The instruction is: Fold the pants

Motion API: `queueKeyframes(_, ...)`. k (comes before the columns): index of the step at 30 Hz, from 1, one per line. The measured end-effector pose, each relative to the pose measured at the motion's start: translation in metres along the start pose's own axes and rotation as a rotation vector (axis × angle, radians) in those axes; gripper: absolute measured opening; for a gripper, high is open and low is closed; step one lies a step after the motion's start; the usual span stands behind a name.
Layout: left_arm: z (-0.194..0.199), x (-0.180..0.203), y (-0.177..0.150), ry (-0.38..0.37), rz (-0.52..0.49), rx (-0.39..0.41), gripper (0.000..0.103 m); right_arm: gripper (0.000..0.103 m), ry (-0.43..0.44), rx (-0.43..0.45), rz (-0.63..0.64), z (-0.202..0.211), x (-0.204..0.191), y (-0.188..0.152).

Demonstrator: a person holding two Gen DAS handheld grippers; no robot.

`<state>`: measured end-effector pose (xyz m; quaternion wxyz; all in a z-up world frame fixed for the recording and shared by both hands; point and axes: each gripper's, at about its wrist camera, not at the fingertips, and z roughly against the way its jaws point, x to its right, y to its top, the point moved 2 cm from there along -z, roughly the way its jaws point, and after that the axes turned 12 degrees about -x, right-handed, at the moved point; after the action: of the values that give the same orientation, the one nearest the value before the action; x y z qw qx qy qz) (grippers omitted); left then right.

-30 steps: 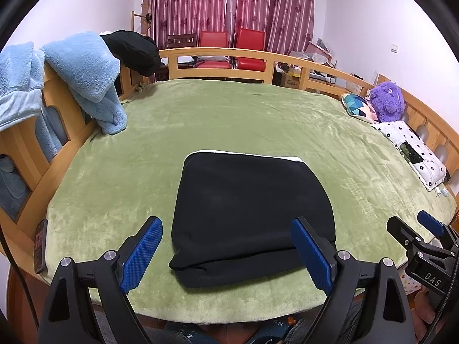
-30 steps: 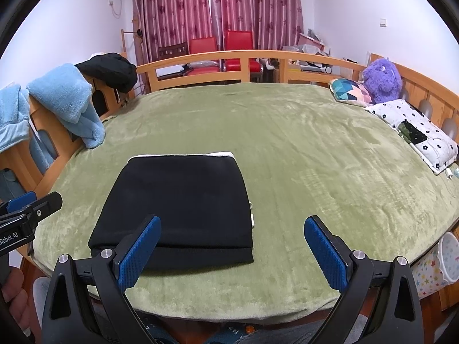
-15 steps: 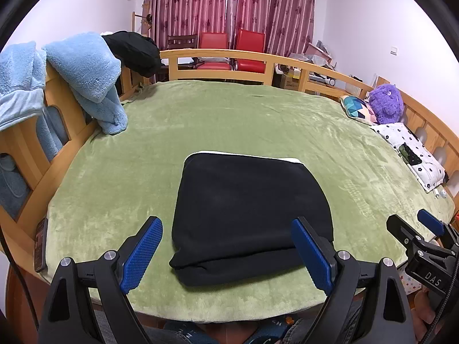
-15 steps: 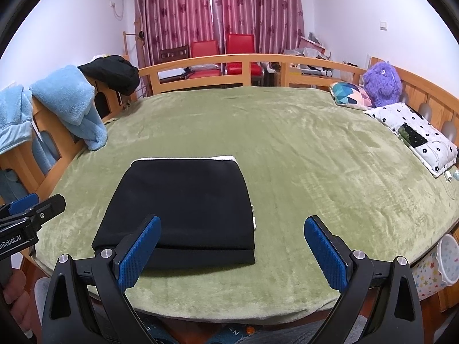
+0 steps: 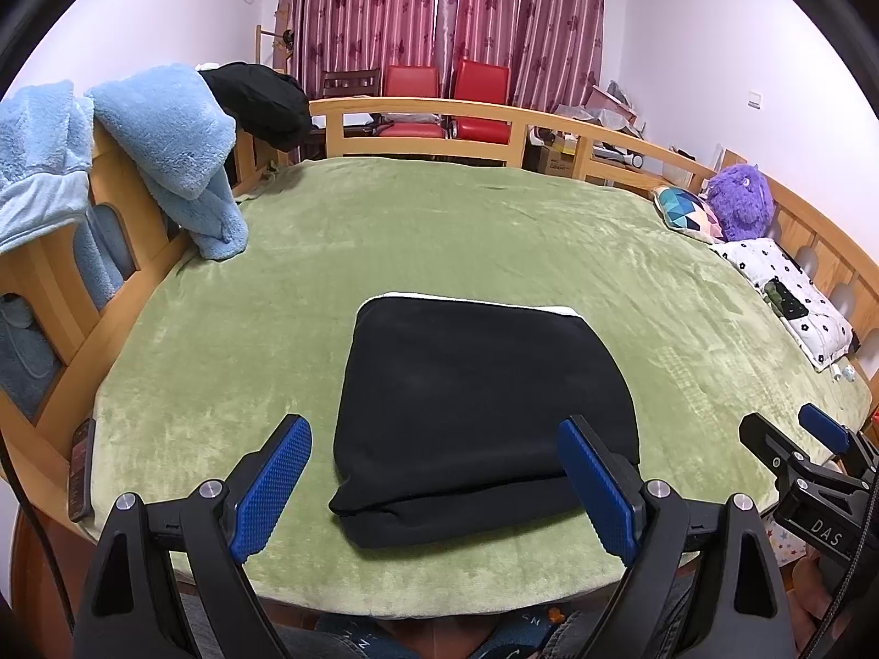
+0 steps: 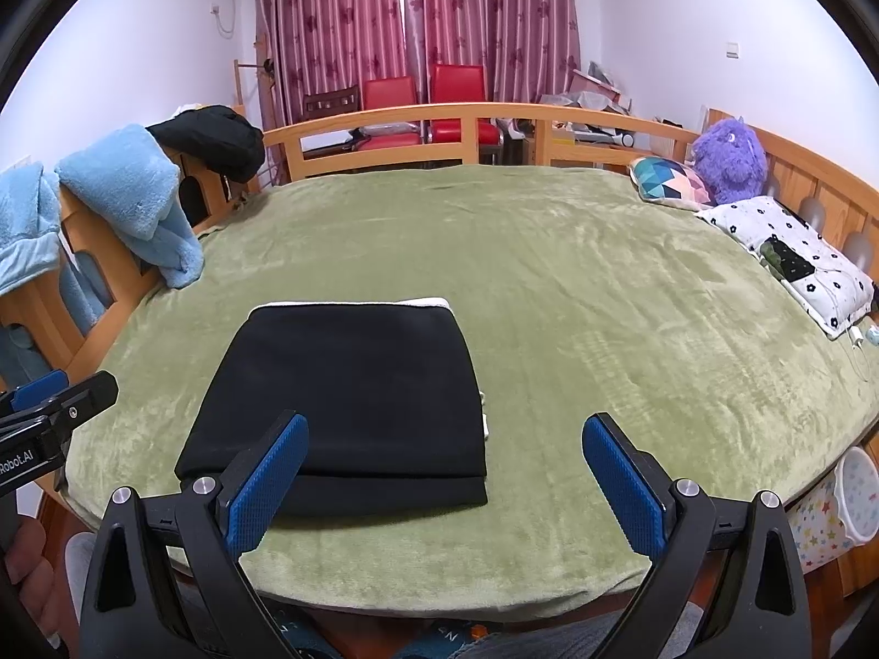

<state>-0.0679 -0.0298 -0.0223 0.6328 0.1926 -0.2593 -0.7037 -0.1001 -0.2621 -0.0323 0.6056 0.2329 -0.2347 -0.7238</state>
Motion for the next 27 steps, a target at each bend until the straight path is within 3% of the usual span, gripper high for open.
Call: queueKeyframes(27, 0.0064, -0.0011, 0.0025, 0.016, 0.007, 0.006, 0.091, 0.099, -0.003, -0.001, -0.006, 0.0010, -0.0013, -0.0009)
